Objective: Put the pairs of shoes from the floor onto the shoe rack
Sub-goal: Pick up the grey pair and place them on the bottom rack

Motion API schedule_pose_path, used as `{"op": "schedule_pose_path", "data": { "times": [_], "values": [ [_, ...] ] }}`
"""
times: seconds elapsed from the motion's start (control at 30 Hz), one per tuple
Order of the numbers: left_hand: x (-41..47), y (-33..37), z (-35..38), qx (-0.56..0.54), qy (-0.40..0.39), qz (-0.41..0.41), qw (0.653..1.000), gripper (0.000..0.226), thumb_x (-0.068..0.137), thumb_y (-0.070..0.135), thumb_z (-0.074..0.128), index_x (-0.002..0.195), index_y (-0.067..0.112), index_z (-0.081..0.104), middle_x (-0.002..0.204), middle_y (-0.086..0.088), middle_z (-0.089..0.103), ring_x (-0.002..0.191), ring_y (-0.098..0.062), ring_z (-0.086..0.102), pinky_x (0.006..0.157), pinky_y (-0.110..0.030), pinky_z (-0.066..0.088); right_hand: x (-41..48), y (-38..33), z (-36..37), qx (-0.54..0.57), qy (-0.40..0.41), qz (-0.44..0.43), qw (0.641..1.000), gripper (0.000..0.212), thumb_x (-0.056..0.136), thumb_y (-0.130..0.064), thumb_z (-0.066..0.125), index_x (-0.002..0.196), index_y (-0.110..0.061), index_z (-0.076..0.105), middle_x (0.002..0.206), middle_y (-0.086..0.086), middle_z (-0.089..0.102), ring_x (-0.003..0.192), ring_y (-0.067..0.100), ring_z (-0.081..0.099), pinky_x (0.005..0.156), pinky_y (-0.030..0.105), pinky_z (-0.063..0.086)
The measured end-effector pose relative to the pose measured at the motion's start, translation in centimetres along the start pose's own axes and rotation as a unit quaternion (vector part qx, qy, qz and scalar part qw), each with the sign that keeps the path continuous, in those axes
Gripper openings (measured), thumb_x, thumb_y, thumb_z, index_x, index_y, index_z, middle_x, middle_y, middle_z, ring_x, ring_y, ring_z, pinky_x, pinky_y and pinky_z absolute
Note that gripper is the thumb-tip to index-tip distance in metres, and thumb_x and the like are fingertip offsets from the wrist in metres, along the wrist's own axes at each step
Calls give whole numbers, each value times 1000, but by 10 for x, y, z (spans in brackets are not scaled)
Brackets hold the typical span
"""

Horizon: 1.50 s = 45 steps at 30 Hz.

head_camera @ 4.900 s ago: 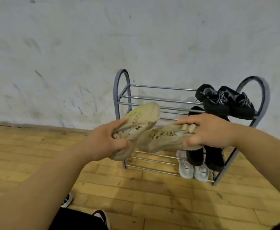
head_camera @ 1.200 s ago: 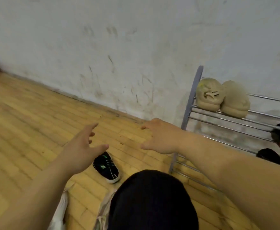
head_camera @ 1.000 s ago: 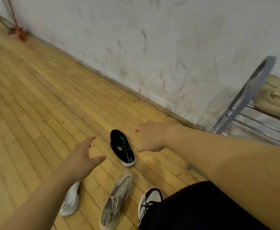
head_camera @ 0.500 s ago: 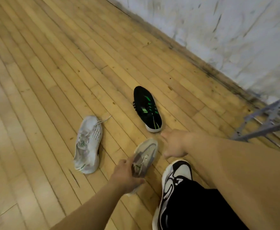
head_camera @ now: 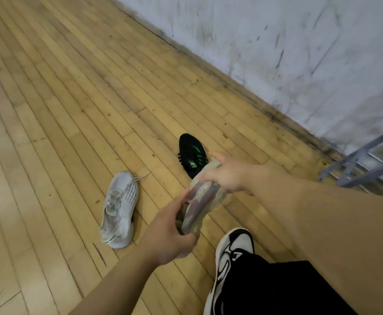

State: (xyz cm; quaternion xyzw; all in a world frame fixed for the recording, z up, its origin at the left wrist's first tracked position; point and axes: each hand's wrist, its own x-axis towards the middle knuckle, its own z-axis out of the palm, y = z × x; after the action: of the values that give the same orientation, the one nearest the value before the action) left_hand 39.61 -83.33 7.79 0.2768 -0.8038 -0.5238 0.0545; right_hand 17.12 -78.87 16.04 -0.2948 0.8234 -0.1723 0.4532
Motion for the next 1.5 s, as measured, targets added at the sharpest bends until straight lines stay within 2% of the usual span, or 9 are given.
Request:
{"op": "schedule_pose_path", "data": {
  "times": [0.1,0.23,0.37,0.63,0.83,1.07,1.2,1.37,1.5],
  "values": [
    [7,78,-25,42,45,109,992,101,74,32,83,144,72,23,116,26,55,99,-6,61,77,-26,55,-57,-27,-61,61,80,-40,994,76,85,-40,77,152,-36,41,143,2,49,110,20,62,78,33,57],
    [18,204,-32,86,43,276,956,104,72,32,82,142,76,19,114,26,56,98,-2,60,77,-20,51,-181,-23,-152,-7,268,-117,956,84,80,-43,82,154,-36,42,143,-11,50,122,12,55,97,29,49],
    [10,327,7,144,-40,409,900,101,72,32,84,148,66,27,114,25,58,98,-9,60,78,-35,54,-340,58,-190,87,407,-127,901,82,75,-41,86,148,-41,48,127,-17,59,103,2,65,86,23,58],
    [-98,523,227,356,-197,718,565,88,73,52,61,154,39,28,112,5,60,96,-26,49,79,-45,50,-572,315,-77,357,605,1,712,73,65,-41,85,127,-58,51,114,-21,63,89,4,66,72,33,52],
    [-225,555,422,424,-318,754,387,84,81,48,68,152,45,23,91,12,40,95,-22,37,74,-40,39,-641,469,52,492,666,76,556,83,69,-39,83,143,-44,46,114,6,61,79,18,50,59,32,39],
    [-241,460,606,504,-550,515,422,92,82,52,75,159,39,25,142,4,54,109,-24,60,87,-44,57,-619,603,159,586,615,235,473,70,77,-61,79,140,-45,51,129,-3,60,104,19,65,86,40,53],
    [-194,412,653,601,-542,388,442,100,81,46,72,163,34,15,154,2,46,109,-23,64,89,-44,61,-569,658,222,533,616,461,352,82,82,-68,58,153,-36,33,147,8,47,124,35,55,100,53,49],
    [-173,413,677,623,-552,296,469,99,86,34,74,165,32,14,161,-3,37,118,-26,56,99,-44,56,-471,668,306,563,377,551,487,90,84,-76,40,159,-48,-2,168,1,-20,153,40,2,121,56,23],
    [-189,412,692,586,-578,312,475,98,84,34,75,164,32,17,156,-3,41,107,-22,57,98,-45,56,-443,657,320,510,419,573,486,70,96,-60,31,159,-51,3,166,-2,-29,153,40,-1,123,53,21]
  ]
}}
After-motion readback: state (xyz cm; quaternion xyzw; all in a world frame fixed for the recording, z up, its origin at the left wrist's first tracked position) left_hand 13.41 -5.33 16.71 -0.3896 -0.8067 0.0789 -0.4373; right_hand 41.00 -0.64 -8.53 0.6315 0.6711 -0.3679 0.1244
